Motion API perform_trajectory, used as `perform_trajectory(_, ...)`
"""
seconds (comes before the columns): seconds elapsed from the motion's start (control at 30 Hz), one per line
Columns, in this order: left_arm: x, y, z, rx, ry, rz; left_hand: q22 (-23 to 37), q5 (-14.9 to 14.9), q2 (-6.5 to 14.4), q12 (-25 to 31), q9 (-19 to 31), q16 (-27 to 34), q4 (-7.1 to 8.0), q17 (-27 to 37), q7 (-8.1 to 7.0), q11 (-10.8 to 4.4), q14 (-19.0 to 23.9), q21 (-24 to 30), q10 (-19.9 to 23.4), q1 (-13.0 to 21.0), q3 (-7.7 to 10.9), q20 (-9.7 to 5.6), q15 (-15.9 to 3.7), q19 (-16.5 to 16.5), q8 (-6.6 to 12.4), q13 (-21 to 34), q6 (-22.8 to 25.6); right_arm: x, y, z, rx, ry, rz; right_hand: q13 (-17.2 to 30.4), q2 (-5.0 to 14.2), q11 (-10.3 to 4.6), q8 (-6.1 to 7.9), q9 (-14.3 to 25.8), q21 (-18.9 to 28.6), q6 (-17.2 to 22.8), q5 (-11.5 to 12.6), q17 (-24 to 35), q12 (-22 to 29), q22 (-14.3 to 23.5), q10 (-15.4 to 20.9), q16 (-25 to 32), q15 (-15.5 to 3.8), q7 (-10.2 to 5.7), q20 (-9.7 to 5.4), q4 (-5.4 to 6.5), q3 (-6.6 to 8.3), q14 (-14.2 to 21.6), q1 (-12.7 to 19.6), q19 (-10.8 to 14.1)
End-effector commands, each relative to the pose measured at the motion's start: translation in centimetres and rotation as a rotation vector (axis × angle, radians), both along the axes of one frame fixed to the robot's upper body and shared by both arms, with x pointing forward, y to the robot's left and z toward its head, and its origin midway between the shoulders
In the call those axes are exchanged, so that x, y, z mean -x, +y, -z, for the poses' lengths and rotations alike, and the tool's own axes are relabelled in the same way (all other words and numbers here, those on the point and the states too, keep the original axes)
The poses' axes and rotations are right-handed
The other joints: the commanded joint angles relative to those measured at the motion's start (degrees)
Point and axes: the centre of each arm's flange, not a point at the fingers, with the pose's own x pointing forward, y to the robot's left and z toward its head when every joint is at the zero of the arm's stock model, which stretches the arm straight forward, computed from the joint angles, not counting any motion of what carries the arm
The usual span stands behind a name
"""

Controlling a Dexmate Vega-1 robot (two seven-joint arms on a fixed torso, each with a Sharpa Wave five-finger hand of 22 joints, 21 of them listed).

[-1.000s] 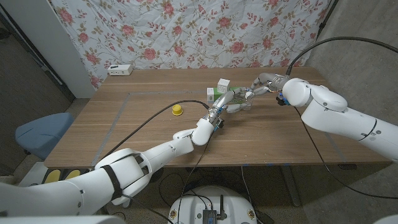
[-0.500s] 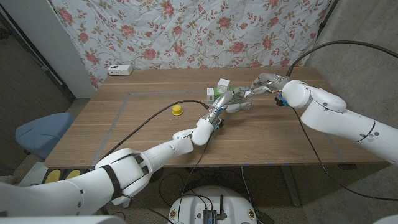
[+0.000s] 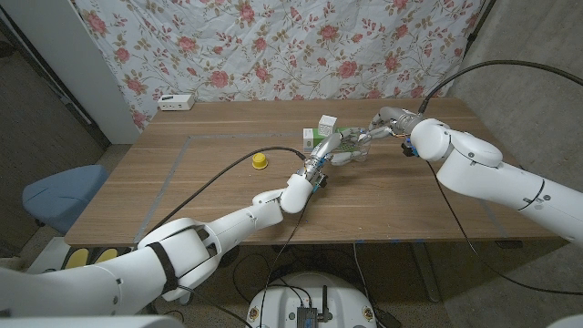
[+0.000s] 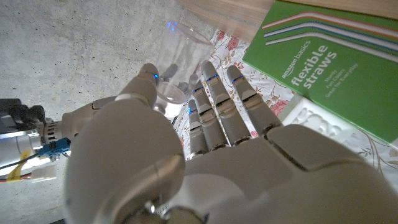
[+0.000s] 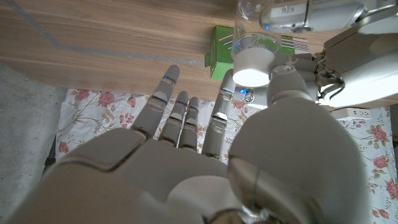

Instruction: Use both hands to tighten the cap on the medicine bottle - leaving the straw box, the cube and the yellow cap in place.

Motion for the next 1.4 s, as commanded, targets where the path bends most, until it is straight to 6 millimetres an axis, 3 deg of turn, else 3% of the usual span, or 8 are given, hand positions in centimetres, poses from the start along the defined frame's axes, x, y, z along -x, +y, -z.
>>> perform_trajectory(0.03,0.1,0.0,0.1,-0.002,0.002,0.001,0.12,0.41,0.38,0.23,0.19,0.17,0.15,0.26,-0.15,-2.20,0.51,0.07,2.79,-0.27,0.39,0.24,-5.02,-0.13,0.10,0.19,0.34,-0.1,0.3,0.1,-0.003,-0.008,0.014,0.14,0.43,-0.01,1.24,0.70,-0.19,2.10,0.18,0.32,0.35,0.12,0.89,0.42,-0.03,-0.21,0.02,0.53,-0.57,0.65,-1.06,0.41)
perform_trajectory(0.43,0.0,0.0,0.1,-0.002,0.005,-0.001,0.13,0.40,0.34,0.17,0.19,0.17,0.12,0.26,-0.27,-2.19,0.60,0.05,2.67,-0.33,0.43,0.38,-4.98,-0.23,0.11,0.20,0.42,-0.4,0.9,0.4,-0.008,-0.022,0.037,0.16,0.47,-0.20,4.35,1.91,-0.45,6.57,0.32,0.58,0.69,0.15,3.51,1.08,-0.49,-0.34,0.05,0.86,-1.37,2.45,-2.37,1.05)
perform_trajectory(0.93,0.1,0.1,0.2,0.001,0.008,-0.005,0.13,0.40,0.36,0.17,0.19,0.18,0.18,0.26,-0.23,-2.14,0.72,0.04,2.67,-0.53,0.49,0.57,-4.88,-0.33,0.10,0.21,0.48,-0.4,1.7,0.6,0.040,-0.049,0.097,0.11,0.37,-1.11,6.77,0.99,-0.69,12.68,0.44,0.71,1.14,0.18,6.79,1.42,-0.40,-0.79,0.10,1.07,-2.24,3.77,-3.76,1.50)
perform_trajectory(1.4,0.1,0.1,0.3,0.004,0.008,-0.006,0.14,0.40,0.40,0.15,0.20,0.19,0.15,0.28,-0.37,-2.27,0.83,0.02,2.61,-0.56,0.60,0.66,-4.89,-0.45,0.14,0.21,0.68,-0.3,1.8,0.7,0.035,-0.067,0.113,0.05,-0.03,-1.82,7.59,0.12,-0.83,15.37,0.32,0.72,1.21,0.19,8.41,1.49,-0.90,-0.63,-0.05,1.34,-3.03,4.36,-5.12,1.58)
